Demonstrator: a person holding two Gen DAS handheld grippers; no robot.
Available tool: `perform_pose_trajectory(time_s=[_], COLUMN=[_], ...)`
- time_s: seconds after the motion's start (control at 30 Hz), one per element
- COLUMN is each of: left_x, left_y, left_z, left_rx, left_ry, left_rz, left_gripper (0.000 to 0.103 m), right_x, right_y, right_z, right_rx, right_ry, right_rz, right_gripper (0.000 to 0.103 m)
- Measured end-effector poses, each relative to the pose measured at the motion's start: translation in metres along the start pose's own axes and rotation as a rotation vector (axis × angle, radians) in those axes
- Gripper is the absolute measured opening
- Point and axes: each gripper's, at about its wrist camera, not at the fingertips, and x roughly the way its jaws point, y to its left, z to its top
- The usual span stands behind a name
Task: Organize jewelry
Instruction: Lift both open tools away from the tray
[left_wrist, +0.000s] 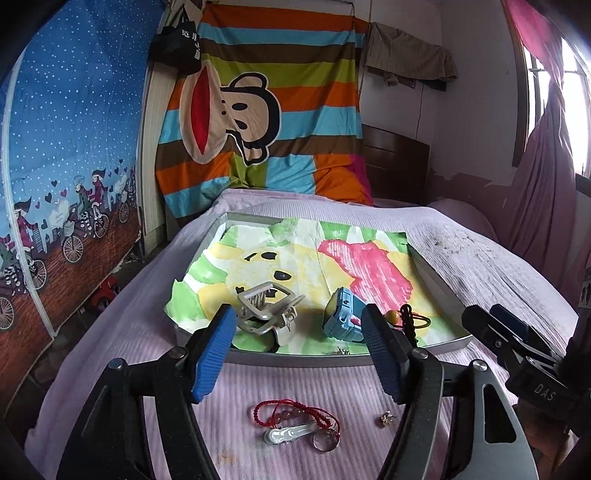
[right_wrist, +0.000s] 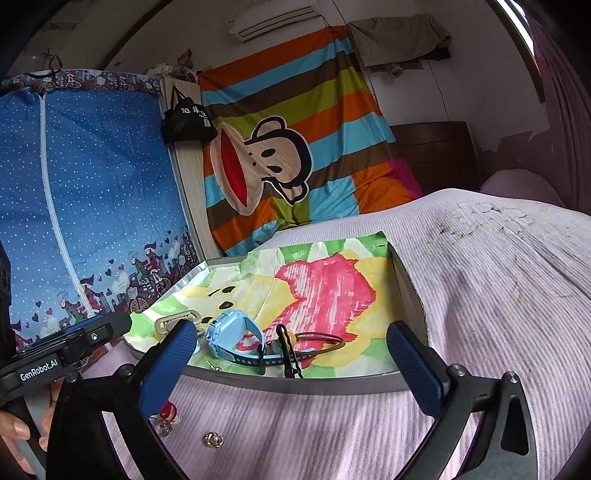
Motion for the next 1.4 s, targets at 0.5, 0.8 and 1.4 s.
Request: perform_pose_trajectory(time_s=[0.5,0.8,1.4], left_x=[-0.084,-0.113,-0.101], left_y=[0.011,0.019,0.018], left_z=[-0.016,-0.038,-0.075], left_rx=[0.006,0.027,0.111], left_ry=[-0.125,-0.111,0.011], left_rz=[0.073,0.087,0.114], left_gripper=[0.092,0.095,0.095], right_x=[-0.062,-0.081,-0.064], right_y=[0.044,0.051,0.053], right_z=[-0.015,-0.029,-0.058], right_rx=[-0.109,-0.105,-0.144], right_ry=[-0.093,-0.059,0.137], right_rz=[0.007,0.012,-0.041], right_gripper=[0.103,0.103,0.103])
